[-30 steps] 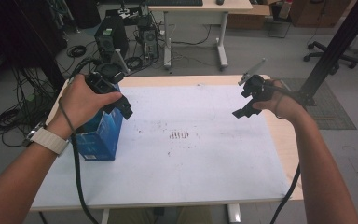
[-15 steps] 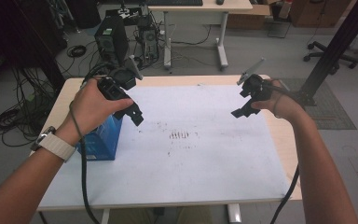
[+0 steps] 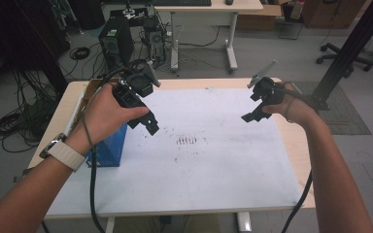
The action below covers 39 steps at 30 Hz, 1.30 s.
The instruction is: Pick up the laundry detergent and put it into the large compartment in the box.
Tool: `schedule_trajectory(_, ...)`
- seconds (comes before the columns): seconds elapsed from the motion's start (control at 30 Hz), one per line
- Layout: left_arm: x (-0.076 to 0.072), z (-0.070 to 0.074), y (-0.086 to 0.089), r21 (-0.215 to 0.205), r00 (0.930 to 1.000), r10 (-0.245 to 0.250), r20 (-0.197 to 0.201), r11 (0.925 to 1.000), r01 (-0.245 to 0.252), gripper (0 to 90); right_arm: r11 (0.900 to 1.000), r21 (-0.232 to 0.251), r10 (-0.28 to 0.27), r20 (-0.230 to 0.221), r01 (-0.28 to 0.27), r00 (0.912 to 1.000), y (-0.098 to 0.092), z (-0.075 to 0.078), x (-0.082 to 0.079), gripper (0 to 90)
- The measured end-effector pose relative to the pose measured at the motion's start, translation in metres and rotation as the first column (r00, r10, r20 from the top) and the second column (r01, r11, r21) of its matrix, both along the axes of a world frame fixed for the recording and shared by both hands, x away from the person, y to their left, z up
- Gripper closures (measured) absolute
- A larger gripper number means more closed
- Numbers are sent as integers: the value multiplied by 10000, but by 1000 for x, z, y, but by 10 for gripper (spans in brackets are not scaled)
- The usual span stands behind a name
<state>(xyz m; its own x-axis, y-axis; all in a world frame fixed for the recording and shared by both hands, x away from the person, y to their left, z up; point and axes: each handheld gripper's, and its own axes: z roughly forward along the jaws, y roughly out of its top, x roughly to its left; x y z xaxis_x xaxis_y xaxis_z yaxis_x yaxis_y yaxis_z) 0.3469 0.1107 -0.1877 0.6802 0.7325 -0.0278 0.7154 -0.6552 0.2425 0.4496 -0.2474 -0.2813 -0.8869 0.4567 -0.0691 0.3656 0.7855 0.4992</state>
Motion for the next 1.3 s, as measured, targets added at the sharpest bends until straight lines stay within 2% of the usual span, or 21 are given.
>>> schedule_trajectory(0.43, -8, 3, -18, -41, 9978, -646, -139, 9979, 645, 136, 10000, 33, -18, -4, 18, 10000, -2, 1, 0, 61)
schedule_trajectory(0.7, -13, 3, -28, -99, 9950, -1000, -80, 9949, 1000, 136, 10000, 54, -21, 22, 21, 10000, -2, 2, 0, 61)
schedule_trajectory(1.3, -30, -7, -44, -182, 9826, -1852, -152, 9826, 1849, 136, 10000, 51, -38, 60, 37, 10000, 0, 2, 0, 60)
